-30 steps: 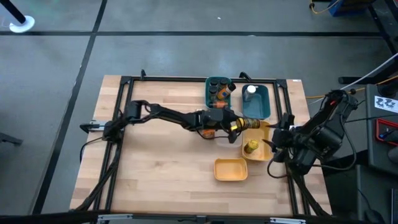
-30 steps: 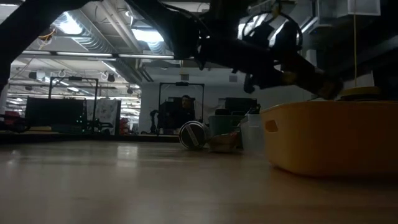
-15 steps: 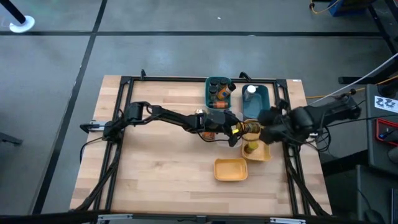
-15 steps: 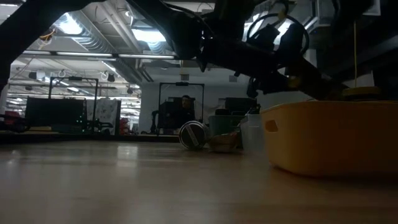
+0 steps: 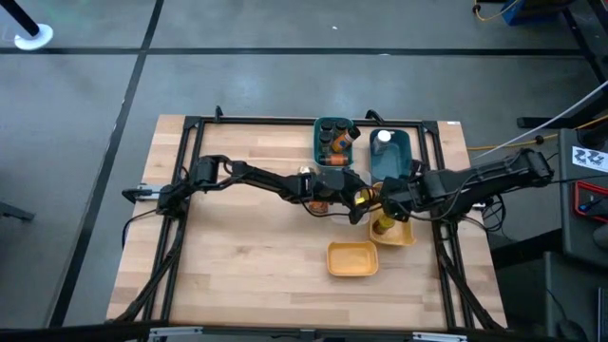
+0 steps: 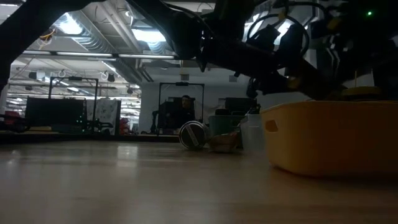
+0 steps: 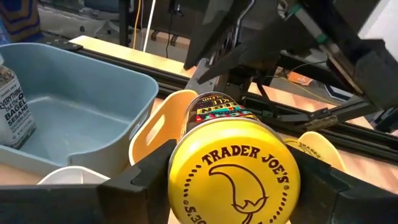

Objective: Sort spices by type
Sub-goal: Put the yellow seasoning into the big yellow bin

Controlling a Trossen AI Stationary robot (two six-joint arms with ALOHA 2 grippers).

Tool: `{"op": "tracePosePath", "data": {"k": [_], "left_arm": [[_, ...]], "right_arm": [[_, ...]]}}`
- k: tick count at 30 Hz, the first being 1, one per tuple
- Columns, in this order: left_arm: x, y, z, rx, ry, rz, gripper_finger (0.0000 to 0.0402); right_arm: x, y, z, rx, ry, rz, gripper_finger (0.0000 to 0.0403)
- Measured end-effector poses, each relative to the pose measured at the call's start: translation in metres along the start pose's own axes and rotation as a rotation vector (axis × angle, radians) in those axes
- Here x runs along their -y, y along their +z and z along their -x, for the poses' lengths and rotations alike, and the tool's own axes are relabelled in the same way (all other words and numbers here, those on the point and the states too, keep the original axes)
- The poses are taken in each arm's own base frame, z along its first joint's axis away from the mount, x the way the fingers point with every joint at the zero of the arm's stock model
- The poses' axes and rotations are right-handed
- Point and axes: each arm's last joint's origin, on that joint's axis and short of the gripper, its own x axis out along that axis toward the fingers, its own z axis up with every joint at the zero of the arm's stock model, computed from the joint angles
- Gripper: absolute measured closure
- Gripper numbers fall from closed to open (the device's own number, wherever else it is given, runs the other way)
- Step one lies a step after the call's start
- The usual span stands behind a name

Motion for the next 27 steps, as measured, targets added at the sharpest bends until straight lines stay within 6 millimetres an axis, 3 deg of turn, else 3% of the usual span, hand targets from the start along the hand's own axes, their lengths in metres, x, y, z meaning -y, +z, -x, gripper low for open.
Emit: {"op": "tracePosePath", "data": {"k": [9, 27], "left_arm": [[-0.0034, -0.0063, -0.0006, -0.048, 0.042, -0.005, 0.0179], [-0.0047, -0.0058, -0.0009, -0.033, 0.056, -0.004, 0.018]], "right_arm": [[-0.0038, 0.0018, -0.0046, 0.028, 0.016, -0.02, 0.0372], [-0.0067, 0.0042, -0.0044, 0.034, 0.076, -0.044, 0.0398]]}}
